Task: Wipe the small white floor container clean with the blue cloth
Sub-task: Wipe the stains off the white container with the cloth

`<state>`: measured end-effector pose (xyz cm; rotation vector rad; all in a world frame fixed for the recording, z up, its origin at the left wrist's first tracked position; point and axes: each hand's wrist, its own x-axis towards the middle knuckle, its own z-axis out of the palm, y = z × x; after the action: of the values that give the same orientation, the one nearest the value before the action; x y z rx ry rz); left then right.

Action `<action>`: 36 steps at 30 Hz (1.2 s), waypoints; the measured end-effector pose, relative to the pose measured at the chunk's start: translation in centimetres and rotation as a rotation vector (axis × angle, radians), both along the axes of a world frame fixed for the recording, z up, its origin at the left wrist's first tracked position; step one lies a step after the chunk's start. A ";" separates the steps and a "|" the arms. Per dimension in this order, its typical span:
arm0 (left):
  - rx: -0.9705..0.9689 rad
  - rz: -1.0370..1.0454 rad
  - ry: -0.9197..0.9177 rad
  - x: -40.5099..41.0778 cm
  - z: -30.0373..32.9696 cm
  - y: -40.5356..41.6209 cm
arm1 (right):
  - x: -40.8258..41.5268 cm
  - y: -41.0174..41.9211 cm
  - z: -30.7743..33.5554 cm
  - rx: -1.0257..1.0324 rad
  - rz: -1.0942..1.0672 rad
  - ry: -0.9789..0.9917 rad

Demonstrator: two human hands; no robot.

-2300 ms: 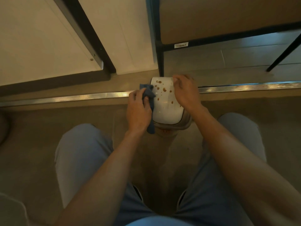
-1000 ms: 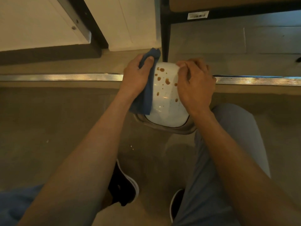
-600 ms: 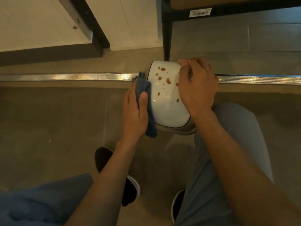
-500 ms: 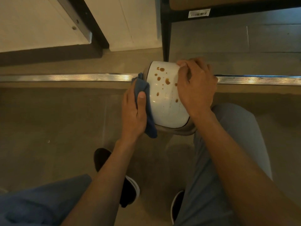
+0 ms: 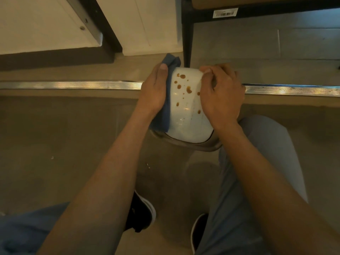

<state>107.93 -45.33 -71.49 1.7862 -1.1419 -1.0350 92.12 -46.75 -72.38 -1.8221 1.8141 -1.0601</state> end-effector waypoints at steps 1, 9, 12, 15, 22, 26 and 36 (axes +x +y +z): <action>-0.051 0.014 -0.003 -0.1 -0.5 1.3 | 0.0 0.0 0.0 0.000 0.001 -0.005; -0.236 0.064 -0.145 -1.0 -5.7 8.8 | -0.2 0.2 -0.2 -0.003 0.024 -0.036; -0.202 0.057 -0.119 -0.7 -4.2 6.6 | -0.2 0.1 -0.3 -0.006 0.020 -0.041; -0.096 -0.005 -0.093 0.0 -1.7 2.8 | -0.2 0.0 -0.2 -0.001 0.009 -0.032; 0.065 -0.079 -0.099 0.4 0.2 -2.9 | -0.1 -0.2 -0.1 0.013 0.004 -0.035; -0.126 0.065 -0.084 -0.5 -1.5 1.7 | -0.1 -0.2 -0.3 -0.004 0.013 -0.031; -0.233 0.079 -0.206 -0.9 -5.5 7.1 | -0.4 -0.5 -0.8 -0.037 0.044 -0.039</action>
<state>107.04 -38.24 -76.95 1.7633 -1.2494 -0.6530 91.74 -47.25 -73.16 -1.8406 1.7353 -1.1128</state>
